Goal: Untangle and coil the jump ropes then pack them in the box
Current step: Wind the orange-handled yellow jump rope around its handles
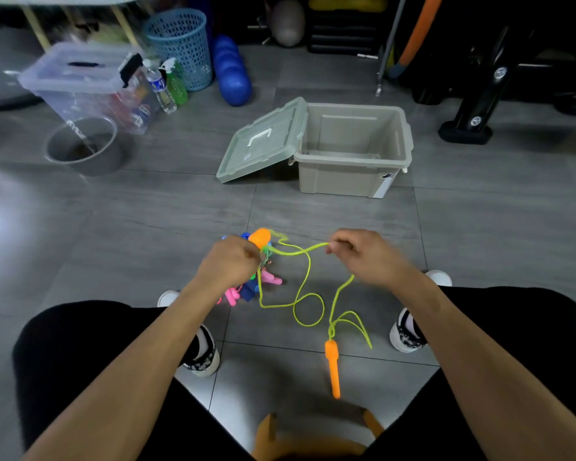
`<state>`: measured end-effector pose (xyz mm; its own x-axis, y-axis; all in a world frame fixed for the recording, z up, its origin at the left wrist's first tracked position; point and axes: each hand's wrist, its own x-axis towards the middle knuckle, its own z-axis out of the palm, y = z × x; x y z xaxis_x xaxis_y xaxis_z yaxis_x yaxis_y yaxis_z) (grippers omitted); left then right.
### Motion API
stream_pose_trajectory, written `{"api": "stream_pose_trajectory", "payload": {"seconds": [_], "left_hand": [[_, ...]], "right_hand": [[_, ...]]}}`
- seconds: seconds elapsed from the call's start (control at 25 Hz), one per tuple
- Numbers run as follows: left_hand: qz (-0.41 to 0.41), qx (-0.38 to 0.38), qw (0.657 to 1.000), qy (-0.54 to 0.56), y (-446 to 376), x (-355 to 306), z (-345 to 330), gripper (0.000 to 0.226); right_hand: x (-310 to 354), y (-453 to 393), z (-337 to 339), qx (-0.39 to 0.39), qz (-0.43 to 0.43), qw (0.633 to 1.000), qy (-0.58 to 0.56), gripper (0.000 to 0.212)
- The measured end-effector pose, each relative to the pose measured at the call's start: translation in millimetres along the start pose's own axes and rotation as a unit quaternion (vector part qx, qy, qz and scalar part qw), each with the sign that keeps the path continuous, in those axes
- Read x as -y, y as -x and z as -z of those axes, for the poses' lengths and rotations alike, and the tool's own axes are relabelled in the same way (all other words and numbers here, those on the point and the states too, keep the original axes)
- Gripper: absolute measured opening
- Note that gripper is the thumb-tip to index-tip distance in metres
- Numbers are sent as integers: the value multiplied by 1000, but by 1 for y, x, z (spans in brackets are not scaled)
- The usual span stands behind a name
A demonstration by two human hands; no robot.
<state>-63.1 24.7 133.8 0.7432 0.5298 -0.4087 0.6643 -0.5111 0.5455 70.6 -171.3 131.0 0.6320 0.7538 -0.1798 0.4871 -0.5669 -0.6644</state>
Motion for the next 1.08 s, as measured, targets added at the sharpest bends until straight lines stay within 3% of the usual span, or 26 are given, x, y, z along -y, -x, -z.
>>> {"api": "stream_pose_trajectory", "payload": {"seconds": [0.04, 0.12, 0.24, 0.36, 0.48, 0.84, 0.92, 1.08], "left_hand": [[6, 36, 998, -43, 1, 0, -5, 23], [-20, 69, 997, -19, 6, -4, -11, 7], [-138, 54, 986, 72, 19, -18, -18, 16], [-140, -4, 978, 153, 25, -27, -22, 12], [-171, -129, 970, 113, 18, -26, -19, 15], [-284, -174, 942, 36, 17, -24, -25, 23], [-268, -197, 942, 44, 16, -24, -23, 20], [-182, -230, 936, 195, 14, -27, -7, 3]], "right_hand": [[6, 1, 2, -26, 26, 999, -34, 18], [16, 5, 6, -19, 64, 995, -69, 16], [22, 10, 3, 15, 107, 992, -69, 15], [25, 10, 5, 34, 112, 988, -99, 16], [25, 10, 9, 52, 97, 989, -99, 18], [25, 10, 14, 62, 61, 987, -134, 22], [19, 7, 11, 80, 35, 984, -155, 23], [-6, 1, -2, 207, -39, 974, -77, 30]]}}
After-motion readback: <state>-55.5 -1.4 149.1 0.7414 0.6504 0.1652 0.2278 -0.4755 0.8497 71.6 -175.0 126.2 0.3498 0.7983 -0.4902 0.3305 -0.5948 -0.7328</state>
